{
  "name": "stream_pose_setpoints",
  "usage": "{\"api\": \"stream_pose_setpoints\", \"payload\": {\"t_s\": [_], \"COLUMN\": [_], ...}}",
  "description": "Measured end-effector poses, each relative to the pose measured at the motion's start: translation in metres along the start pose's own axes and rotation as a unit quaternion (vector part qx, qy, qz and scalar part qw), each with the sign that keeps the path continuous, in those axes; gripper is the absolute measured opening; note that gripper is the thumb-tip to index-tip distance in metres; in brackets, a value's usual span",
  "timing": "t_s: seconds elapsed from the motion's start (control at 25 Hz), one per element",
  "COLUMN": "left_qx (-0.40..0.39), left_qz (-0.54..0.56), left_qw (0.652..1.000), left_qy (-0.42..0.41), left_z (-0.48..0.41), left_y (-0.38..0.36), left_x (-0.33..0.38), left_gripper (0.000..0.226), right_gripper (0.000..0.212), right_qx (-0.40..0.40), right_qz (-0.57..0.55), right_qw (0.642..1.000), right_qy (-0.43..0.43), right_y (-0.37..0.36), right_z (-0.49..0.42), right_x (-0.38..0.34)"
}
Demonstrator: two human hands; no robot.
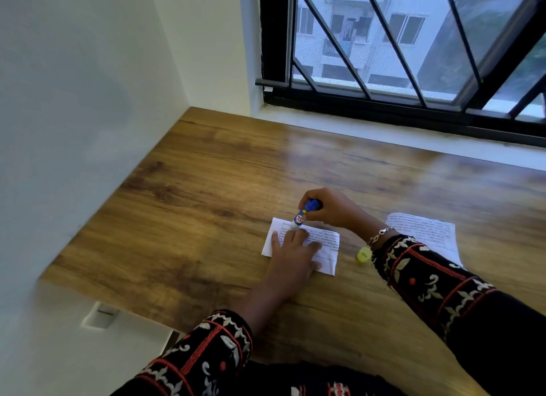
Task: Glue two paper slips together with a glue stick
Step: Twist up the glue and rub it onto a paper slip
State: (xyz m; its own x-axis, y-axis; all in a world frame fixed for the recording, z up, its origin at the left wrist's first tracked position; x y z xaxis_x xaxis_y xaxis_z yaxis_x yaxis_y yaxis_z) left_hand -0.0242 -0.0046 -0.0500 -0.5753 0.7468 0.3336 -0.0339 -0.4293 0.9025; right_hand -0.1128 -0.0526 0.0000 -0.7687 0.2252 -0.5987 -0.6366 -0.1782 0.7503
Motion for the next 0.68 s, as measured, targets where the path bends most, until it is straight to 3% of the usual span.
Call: {"api": "stream_pose_setpoints", "payload": {"t_s": [0.68], "left_qx": [-0.002], "left_qz": [0.012], "left_qw": [1.000], "left_qy": [0.004], "left_z": [-0.002], "left_y": [0.004], "left_x": [-0.001], "left_gripper": [0.040], "right_gripper": [0.015], "right_qx": [0.017], "right_qz": [-0.013], "right_qw": [0.999], "right_qy": [-0.048], "right_y": [0.016], "right_z": [0.044], "right_x": [0.043]}}
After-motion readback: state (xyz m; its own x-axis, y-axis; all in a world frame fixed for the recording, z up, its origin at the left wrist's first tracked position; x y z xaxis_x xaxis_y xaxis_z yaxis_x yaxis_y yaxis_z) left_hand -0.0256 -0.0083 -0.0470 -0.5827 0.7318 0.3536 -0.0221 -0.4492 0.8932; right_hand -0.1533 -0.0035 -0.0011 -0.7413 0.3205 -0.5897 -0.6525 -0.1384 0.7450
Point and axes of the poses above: each hand's wrist, its own z-axis away from the middle knuckle, its own y-axis out of the back of the hand, x = y × z, the point moved 10 cm from there along -z, towards the middle knuckle, and after that the axes turned 8 degrees about -x, right-handed, at the moved point
